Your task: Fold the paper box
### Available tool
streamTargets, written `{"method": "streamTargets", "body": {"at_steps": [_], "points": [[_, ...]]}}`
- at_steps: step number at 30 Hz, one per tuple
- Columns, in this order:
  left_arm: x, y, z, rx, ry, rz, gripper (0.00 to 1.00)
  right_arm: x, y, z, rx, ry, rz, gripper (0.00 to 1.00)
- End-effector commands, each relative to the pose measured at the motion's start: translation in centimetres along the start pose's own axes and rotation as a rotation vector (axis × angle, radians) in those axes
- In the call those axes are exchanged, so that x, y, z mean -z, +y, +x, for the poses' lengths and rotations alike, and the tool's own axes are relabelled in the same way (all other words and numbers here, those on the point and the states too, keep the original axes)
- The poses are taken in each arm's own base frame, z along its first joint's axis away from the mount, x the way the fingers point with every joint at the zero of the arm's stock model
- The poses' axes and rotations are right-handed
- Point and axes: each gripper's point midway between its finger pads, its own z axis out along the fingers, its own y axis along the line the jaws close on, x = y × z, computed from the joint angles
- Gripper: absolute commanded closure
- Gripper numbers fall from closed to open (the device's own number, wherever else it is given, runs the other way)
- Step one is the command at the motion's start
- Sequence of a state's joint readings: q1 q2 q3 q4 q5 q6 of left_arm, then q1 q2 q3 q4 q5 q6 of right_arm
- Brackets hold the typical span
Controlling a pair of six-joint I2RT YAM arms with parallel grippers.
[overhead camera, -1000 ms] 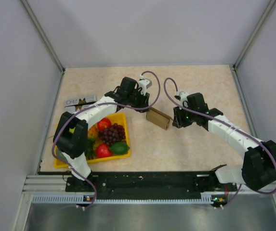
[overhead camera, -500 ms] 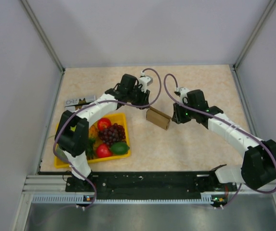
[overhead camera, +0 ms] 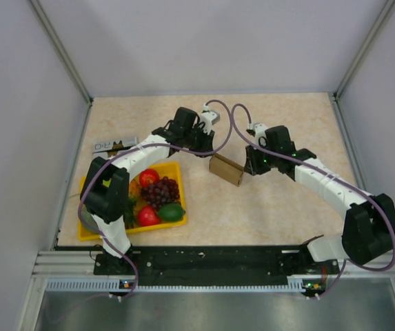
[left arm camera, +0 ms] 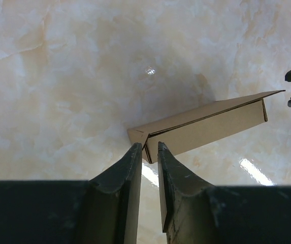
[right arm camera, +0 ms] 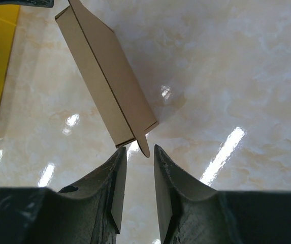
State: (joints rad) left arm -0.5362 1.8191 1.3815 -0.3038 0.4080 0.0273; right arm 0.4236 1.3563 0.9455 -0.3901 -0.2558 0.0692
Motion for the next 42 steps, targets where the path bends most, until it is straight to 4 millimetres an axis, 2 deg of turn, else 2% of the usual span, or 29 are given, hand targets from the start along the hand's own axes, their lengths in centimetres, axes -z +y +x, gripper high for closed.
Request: {"method": "streamTargets", "body": {"at_steps": [1,6,16,19,24,27,32,37,42], "points": [[0.5,-0.5,-2.0,-0.013,-0.055,0.022,0.77,0.1,0.5,-2.3,0.045,-0.054,-0.006,0.72],[0.5,-0.7,-1.5,0.003,-0.048,0.030,0.80,-0.4,0.5,-2.2,0.051,-0.044,-0.001,0.72],[0.7,-0.9,-0.8,0.006,-0.044,0.029,0.82,-1.2,0.8,-2.0,0.030,-0.030,0.001,0.82],[0.8,-0.9,-1.2,0.003,-0.050,0.021,0.77,-1.1,0.7,-2.2,0.030,-0.035,0.003,0.85],[1.6,-0.2,-2.5,-0.012,-0.091,-0.032,0.59,-1.0,0.6,-2.2,0.037,-0.034,0.012,0.88],[1.7,0.2,-3.2,-0.012,-0.099,-0.046,0.53,-1.0,0.6,-2.3,0.043,-0.035,0.008,0.92],[0.6,0.6,-3.6,-0.030,-0.075,-0.011,0.52,-1.0,0.8,-2.3,0.059,-0.034,-0.003,0.96],[-0.3,-0.4,-3.9,-0.082,-0.080,0.090,0.53,-0.7,0.8,-2.5,0.083,-0.038,0.000,0.99],[-0.6,-0.6,-5.3,-0.102,-0.090,0.139,0.54,-0.6,0.8,-2.5,0.099,-0.040,-0.006,1.00]]}}
